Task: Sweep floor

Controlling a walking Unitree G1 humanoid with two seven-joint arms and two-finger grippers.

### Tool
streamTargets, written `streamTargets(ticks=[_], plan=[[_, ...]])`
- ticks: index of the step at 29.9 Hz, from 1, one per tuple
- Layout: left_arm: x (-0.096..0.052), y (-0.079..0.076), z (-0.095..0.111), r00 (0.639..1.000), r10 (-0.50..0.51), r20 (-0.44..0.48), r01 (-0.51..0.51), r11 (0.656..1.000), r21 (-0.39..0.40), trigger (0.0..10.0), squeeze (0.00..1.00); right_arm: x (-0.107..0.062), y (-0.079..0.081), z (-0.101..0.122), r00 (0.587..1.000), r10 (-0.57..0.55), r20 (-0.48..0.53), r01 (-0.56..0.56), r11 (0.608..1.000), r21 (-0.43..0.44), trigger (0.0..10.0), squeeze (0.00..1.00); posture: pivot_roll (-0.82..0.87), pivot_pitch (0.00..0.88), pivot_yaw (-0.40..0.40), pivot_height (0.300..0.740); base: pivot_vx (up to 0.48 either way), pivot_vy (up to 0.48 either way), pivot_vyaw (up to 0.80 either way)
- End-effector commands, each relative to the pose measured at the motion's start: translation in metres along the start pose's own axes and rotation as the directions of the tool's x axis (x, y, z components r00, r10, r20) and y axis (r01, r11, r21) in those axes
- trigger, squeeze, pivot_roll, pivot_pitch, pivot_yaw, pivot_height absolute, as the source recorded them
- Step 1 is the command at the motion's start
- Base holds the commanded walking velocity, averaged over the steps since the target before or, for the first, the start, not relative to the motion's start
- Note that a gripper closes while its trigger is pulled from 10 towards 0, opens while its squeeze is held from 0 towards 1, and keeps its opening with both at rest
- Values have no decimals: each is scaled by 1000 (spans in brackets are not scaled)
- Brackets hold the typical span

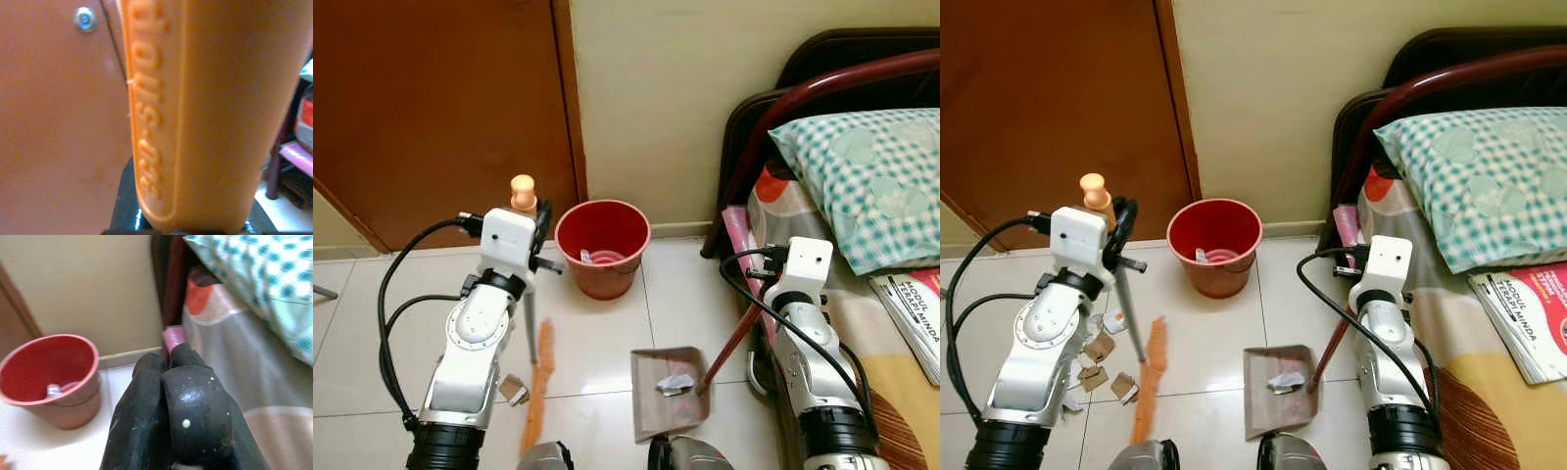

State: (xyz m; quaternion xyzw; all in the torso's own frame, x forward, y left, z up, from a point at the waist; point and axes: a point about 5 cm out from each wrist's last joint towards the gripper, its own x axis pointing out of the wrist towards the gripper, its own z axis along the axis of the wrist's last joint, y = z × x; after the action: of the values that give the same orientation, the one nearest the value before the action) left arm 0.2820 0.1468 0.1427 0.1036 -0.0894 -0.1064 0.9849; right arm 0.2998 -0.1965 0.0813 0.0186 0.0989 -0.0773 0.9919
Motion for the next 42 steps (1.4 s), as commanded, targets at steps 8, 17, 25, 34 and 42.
streamTargets(ticks=[8, 17, 25, 34, 42], plan=[[-6, -12, -4, 1000, 17, -6, -17, 998, -53, 10000, 0, 4, 11, 13, 998, 26, 52, -30, 997, 70, 10000, 0, -41, 93, -8, 740, 0, 0, 0], [-8, -14, -13, 999, 21, -39, -25, 994, -107, 10000, 0, 1, 14, 1, 1000, -8, 26, 4, 990, 143, 10000, 0, -34, 80, -5, 740, 0, 62, 0], [-4, -20, -13, 999, 23, -29, -26, 991, -135, 10000, 0, 4, 16, 6, 999, 14, 48, -21, 987, 161, 10000, 0, -40, 74, -3, 740, 0, 373, 0], [-4, -26, -10, 1000, 21, -10, -23, 987, -159, 10000, 0, 4, 15, 6, 998, 17, 53, -25, 989, 143, 10000, 0, -46, 86, -18, 740, 0, 431, 0], [-2, -25, -10, 1000, 15, -12, -17, 987, -160, 10000, 0, 2, 13, 2, 999, 0, 40, -6, 987, 160, 10000, 0, -42, 90, -22, 740, 0, 415, 0]])
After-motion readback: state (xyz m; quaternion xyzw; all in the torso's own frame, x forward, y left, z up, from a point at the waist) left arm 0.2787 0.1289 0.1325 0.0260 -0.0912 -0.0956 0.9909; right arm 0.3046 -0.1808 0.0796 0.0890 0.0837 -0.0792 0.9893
